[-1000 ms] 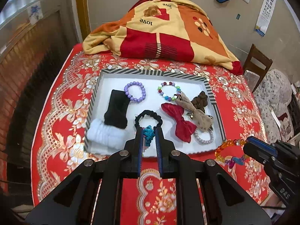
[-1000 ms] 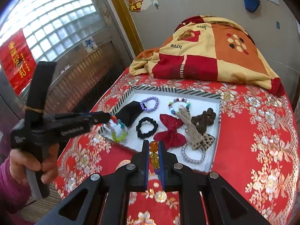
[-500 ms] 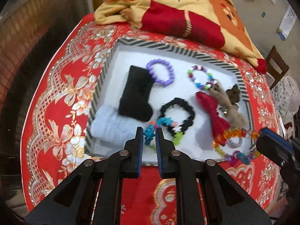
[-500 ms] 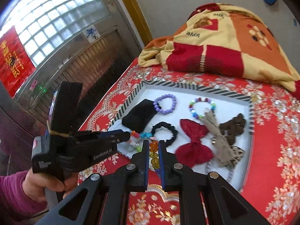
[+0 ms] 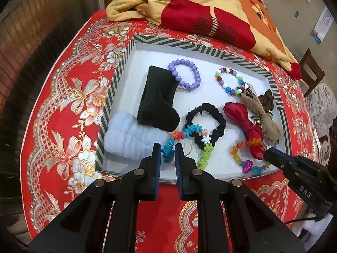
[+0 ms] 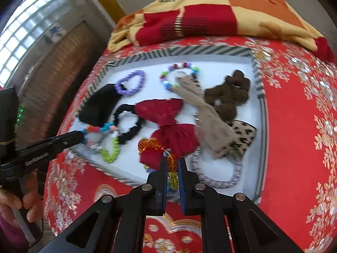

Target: Organize jewelry

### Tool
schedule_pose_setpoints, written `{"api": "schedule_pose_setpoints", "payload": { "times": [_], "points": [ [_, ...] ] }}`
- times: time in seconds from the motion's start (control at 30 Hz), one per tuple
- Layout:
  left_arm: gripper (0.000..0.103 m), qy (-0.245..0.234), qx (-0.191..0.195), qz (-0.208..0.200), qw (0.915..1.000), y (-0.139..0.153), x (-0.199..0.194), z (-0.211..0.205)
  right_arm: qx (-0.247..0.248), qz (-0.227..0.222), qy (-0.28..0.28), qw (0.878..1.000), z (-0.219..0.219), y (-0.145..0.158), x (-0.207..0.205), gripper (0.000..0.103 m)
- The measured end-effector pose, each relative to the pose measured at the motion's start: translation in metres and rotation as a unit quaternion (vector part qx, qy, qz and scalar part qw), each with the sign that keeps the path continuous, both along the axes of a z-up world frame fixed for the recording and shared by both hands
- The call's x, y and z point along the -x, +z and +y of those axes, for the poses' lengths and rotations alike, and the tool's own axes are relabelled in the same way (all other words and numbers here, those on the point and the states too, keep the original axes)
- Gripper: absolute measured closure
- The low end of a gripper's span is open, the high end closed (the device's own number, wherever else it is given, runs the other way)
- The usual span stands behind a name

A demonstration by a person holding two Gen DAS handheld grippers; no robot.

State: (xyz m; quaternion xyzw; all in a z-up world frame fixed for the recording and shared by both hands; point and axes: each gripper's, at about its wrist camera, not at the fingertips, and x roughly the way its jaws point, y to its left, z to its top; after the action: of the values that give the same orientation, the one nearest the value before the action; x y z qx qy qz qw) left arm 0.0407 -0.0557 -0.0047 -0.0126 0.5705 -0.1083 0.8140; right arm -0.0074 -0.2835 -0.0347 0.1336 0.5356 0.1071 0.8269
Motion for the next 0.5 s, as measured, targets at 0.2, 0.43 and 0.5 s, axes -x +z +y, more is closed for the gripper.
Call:
{"api": "schedule_pose_setpoints", "payload": {
  "times": [0.2, 0.43, 0.5],
  "points": [
    [0.091, 0.000, -0.003, 0.009, 1.0000, -0.007, 0.003, -0.001, 0.016, 0.012, -0.010, 1.000, -0.003, -0.005, 0.002, 0.071],
    [0.064, 0.003, 0.003, 0.002, 1.0000, 0.000, 0.013, -0.001, 0.004, -0.007, -0.019, 1.000, -0.005, 0.011, 0.020, 0.060],
    [0.063, 0.002, 0.003, -0.002, 1.0000, 0.003, 0.017, -0.001, 0.001, -0.016, -0.019, 1.000, -0.004, 0.018, 0.026, 0.060]
  ]
}}
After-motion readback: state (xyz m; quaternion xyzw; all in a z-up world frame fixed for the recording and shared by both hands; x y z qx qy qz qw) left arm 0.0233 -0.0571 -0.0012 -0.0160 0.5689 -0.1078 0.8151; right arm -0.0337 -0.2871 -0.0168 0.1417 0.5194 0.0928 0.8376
